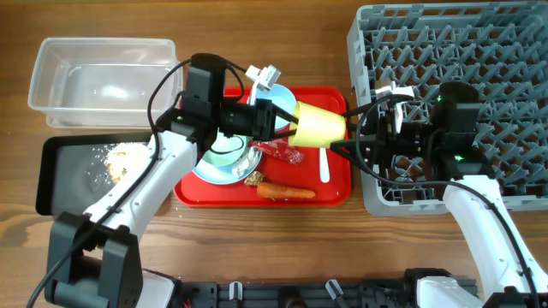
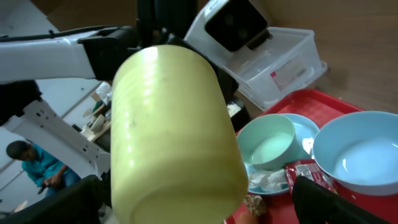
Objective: Sort waste into correct bins and load items into the dishwasher rack
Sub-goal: 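Hand the yellow cup from the left gripper to the right gripper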
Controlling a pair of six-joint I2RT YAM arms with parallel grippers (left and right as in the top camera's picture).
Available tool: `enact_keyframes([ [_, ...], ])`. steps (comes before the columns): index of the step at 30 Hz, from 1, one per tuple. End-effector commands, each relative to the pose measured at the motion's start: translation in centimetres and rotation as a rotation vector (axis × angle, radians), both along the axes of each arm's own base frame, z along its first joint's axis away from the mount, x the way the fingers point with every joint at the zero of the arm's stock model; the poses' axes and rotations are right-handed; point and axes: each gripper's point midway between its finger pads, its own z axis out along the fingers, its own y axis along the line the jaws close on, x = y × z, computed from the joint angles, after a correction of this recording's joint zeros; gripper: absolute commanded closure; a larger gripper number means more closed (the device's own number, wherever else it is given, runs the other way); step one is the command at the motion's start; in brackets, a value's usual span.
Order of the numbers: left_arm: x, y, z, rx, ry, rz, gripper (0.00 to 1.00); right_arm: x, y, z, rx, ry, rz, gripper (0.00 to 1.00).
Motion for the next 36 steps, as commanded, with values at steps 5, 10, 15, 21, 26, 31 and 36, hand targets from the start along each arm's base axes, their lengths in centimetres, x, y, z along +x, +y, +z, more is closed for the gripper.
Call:
enact_keyframes([
  [5, -0.5, -0.8, 0.3, 0.007, -0.014, -0.009, 0.96, -0.8, 0.3, 1.9, 0.064, 0.05, 0.077, 0.08],
  [10, 0.0, -0.8, 0.1, 0.023, -0.011, 0.019, 0.96, -1.1, 1.0, 1.8, 0.064, 0.073, 0.095, 0.1],
  [15, 0.6, -1.0, 0.8, 0.002, -0.03, 0.036, 0.96, -1.2, 1.8, 1.6, 0.048, 0.075, 0.095, 0.11],
  [21, 0.7, -1.0, 0.7, 0.007, -0.024, 0.042, 0.96, -0.5, 1.7, 1.3, 0.032, 0.071, 0.057, 0.19],
  [26, 0.7, -1.0, 0.7, 0.008, -0.021, 0.042, 0.96, -0.1, 1.7, 1.5, 0.027, 0.036, 0.043, 0.2],
  [31, 0.7, -1.0, 0.7, 0.008, -0.021, 0.042, 0.96, 0.0, 1.7, 1.9, 0.032, 0.019, 0.042, 0.2],
  [36, 0.7, -1.0, 0.7, 0.008, -0.022, 0.042, 0.96, 0.1, 1.7, 2.0, 0.033, 0.016, 0.042, 0.3],
])
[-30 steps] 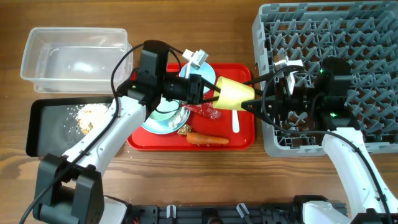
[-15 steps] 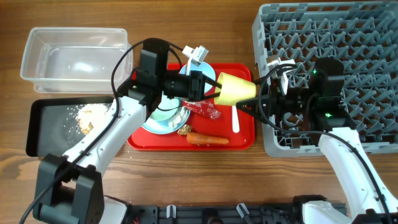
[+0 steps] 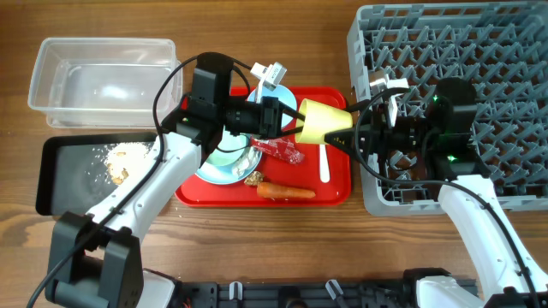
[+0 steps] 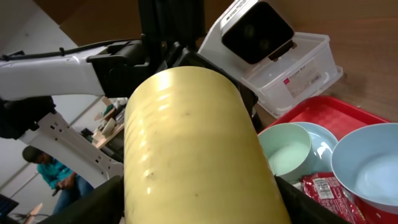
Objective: Sort waste into correct bins and load items into the dishwasher rack
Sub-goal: 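Hand the yellow cup from the left gripper to the right gripper, then carry the yellow cup with the right gripper into the dish rack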
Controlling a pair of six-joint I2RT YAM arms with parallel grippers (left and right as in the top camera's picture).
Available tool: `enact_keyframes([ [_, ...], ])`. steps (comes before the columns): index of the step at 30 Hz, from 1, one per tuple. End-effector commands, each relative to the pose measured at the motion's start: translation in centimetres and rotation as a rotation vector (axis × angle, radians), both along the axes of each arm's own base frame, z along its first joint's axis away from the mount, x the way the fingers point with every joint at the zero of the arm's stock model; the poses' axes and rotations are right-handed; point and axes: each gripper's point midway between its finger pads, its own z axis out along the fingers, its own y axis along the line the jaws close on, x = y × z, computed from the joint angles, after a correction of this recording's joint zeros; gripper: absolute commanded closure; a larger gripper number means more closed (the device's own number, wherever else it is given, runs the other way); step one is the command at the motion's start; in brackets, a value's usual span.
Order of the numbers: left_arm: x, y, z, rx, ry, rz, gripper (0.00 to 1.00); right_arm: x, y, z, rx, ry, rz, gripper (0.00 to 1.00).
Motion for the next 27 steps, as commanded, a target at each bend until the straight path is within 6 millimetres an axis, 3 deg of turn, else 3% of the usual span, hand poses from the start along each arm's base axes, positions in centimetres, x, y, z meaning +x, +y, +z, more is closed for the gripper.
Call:
enact_keyframes([
  [1, 0.1, 0.0, 0.3, 0.003, -0.004, 0.011, 0.96, -0.1, 0.3, 0.6, 0.007, -0.017, 0.023, 0.32],
  [4, 0.1, 0.0, 0.3, 0.003, -0.005, 0.011, 0.93, -0.1, 0.3, 0.6, 0.007, -0.018, 0.023, 0.35],
  [10, 0.5, 0.0, 0.1, 0.015, -0.025, 0.03, 0.69, 0.7, 0.1, 0.1, -0.015, -0.007, -0.03, 0.43],
  [11, 0.8, 0.1, -0.3, 0.033, -0.043, 0.047, 0.64, 1.0, 0.1, 0.0, -0.021, -0.008, -0.047, 0.46],
  [14, 2.3, 1.1, -3.2, 0.173, -0.027, 0.171, 0.61, 1.8, -0.2, -0.4, -0.041, -0.001, -0.094, 0.5],
  [16, 3.7, 3.0, -6.0, 0.321, -0.016, 0.284, 0.55, 2.9, -0.7, -1.6, -0.086, 0.04, -0.175, 0.53],
  [19, 5.0, 5.8, -7.8, 0.439, 0.008, 0.4, 0.52, 4.1, -1.7, -4.1, -0.18, 0.088, -0.289, 0.53],
  [22, 5.9, 10.0, -8.1, 0.54, 0.012, 0.516, 0.5, 4.7, -3.3, -6.3, -0.301, 0.128, -0.409, 0.53],
  [24, 5.9, 12.0, -7.9, 0.589, -0.004, 0.559, 0.5, 5.0, -4.3, -6.5, -0.348, 0.132, -0.479, 0.53],
  [27, 5.3, 16.1, -7.4, 0.713, -0.013, 0.669, 0.49, 5.3, -7.4, -6.1, -0.48, 0.152, -0.661, 0.53],
])
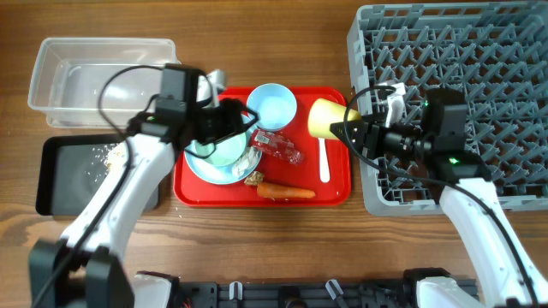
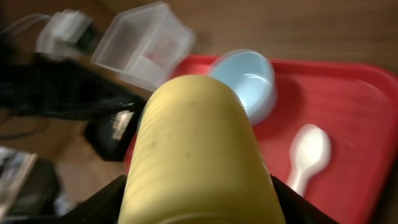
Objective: Sort waste into correct bins and load items into the dishwasher rack
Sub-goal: 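Carry the yellow cup with the right gripper into the dish rack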
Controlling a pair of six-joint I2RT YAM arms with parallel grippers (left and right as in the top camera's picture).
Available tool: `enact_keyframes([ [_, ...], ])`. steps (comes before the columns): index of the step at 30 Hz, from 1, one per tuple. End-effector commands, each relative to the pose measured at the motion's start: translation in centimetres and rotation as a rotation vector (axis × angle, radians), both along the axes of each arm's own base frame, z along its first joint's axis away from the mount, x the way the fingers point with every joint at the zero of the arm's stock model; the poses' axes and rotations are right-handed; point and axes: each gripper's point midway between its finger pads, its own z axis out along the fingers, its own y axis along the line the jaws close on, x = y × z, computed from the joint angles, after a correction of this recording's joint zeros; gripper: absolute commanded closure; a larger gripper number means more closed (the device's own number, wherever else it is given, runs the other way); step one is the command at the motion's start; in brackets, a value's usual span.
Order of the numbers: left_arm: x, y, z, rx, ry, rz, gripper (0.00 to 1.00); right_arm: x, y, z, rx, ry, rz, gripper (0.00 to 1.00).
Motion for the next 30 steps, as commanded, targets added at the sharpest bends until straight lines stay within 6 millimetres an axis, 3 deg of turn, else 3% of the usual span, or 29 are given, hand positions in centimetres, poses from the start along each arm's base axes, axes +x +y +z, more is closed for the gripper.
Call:
enact_keyframes([
  [1, -0.1, 5.4, 1.6, 0.196, -0.089, 0.123, 0.49, 1.5, -4.7, 2.1, -0.245, -0.069, -0.24, 0.54],
  [5, -1.5, 8.9, 2.5, 0.3, -0.082, 0.224, 0.48, 0.7, -11.5, 3.8, -0.456, 0.024, -0.481, 0.56],
  [8, -1.7, 9.3, 3.0, 0.311, -0.094, 0.238, 0.48, -0.2, -17.3, 5.6, -0.55, 0.076, -0.678, 0.56],
  [11, -1.7, 9.3, 3.0, 0.311, -0.092, 0.238, 0.48, -0.9, -21.8, 6.9, -0.594, 0.094, -0.821, 0.56],
  [14, -1.7, 9.3, 3.0, 0.312, -0.093, 0.238, 0.48, -2.3, -26.1, 6.4, -0.622, 0.161, -0.962, 0.57],
  [17, -1.7, 9.3, 3.0, 0.312, -0.093, 0.238, 0.48, -4.2, -31.1, 4.5, -0.579, 0.302, -1.158, 0.57],
  [23, -1.8, 9.3, 2.9, 0.312, -0.09, 0.238, 0.48, -4.8, -36.2, 2.3, -0.506, 0.395, -1.343, 0.57],
  [28, -1.9, 9.3, 2.8, 0.314, -0.082, 0.236, 0.48, -4.6, -37.3, -0.5, -0.494, 0.484, -1.347, 0.56],
  [30, -1.9, 9.4, 2.8, 0.314, -0.083, 0.237, 0.47, -4.0, -37.7, -1.9, -0.494, 0.511, -1.339, 0.5],
])
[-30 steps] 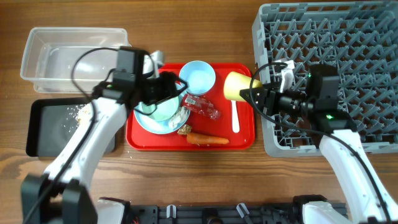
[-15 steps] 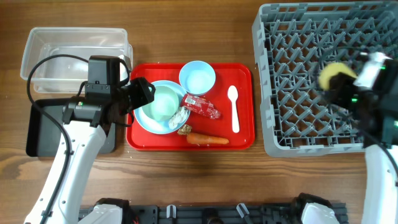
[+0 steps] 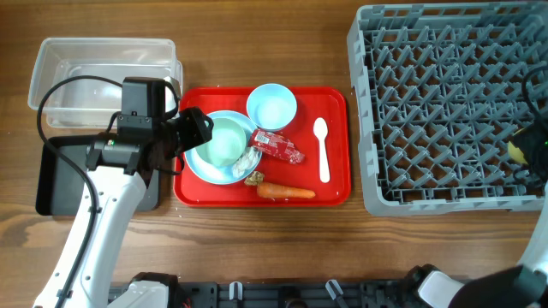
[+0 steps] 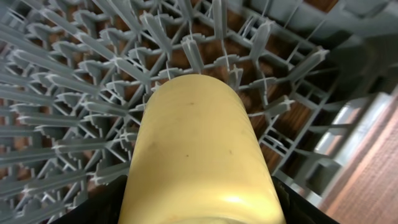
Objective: Sort waste into correct bins and load items into the dishwasher rack
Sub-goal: 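Carry the yellow cup with the right gripper into the dish rack, then grasp the blue bowl on the red tray with the right gripper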
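Note:
My right gripper (image 4: pixel 200 214) is shut on the yellow cup (image 4: pixel 198 155), which fills the right wrist view and hangs over the prongs of the grey dishwasher rack (image 4: pixel 74 93). Overhead, only a sliver of the cup (image 3: pixel 518 152) shows at the rack's (image 3: pixel 445 103) right edge, with the right arm mostly out of frame. My left gripper (image 3: pixel 193 128) stands open at the left rim of the green bowl (image 3: pixel 224 141) on the red tray (image 3: pixel 334 192). A light blue bowl (image 3: pixel 272 105), white spoon (image 3: pixel 322 150), red wrapper (image 3: pixel 278 147) and carrot (image 3: pixel 287 192) lie on the tray.
A clear plastic bin (image 3: pixel 103 73) stands at the back left. In front of it sits a black bin (image 3: pixel 60 175), partly covered by my left arm. A crumpled scrap (image 3: pixel 248 159) and a food bit (image 3: pixel 253 178) lie beside the green bowl.
My right gripper has carried the yellow cup from the tray's right edge to the far right side of the rack. My left gripper has drawn back left, from over the green bowl to its left rim.
First my left gripper held the yellow cup out over the tray toward my right gripper. Then the right fingers were round the cup. Later the left gripper had let go and was at the green bowl while the right held the cup, now over the rack.

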Controlling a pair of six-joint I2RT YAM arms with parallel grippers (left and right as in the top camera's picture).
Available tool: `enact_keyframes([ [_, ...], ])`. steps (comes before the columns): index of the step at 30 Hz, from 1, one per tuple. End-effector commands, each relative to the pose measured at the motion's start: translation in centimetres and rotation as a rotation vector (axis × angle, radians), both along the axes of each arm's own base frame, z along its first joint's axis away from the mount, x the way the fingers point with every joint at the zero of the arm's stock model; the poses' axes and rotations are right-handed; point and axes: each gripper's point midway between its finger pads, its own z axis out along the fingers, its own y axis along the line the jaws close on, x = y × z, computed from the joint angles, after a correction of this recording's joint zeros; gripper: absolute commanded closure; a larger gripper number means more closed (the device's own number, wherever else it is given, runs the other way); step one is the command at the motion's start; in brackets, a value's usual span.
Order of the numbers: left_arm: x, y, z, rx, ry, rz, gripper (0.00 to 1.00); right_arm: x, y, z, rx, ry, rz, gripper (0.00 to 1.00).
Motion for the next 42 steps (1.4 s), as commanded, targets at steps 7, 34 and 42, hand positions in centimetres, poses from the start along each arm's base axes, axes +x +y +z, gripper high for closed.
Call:
enact_keyframes([
  [7, 0.1, 0.4, 0.4, 0.024, -0.023, -0.005, 0.47, 1.8, -1.9, -3.2, 0.027, 0.038, -0.03, 0.34],
  [34, -1.6, 3.1, -1.2, 0.157, 0.064, 0.067, 0.22, 12.5, 37.6, 3.0, 0.015, -0.289, 1.184, 0.11],
  [42, -1.9, 3.1, -1.3, 0.16, 0.08, 0.066, 0.19, 14.1, 45.9, -7.3, 0.131, -0.174, 1.179, 0.18],
])
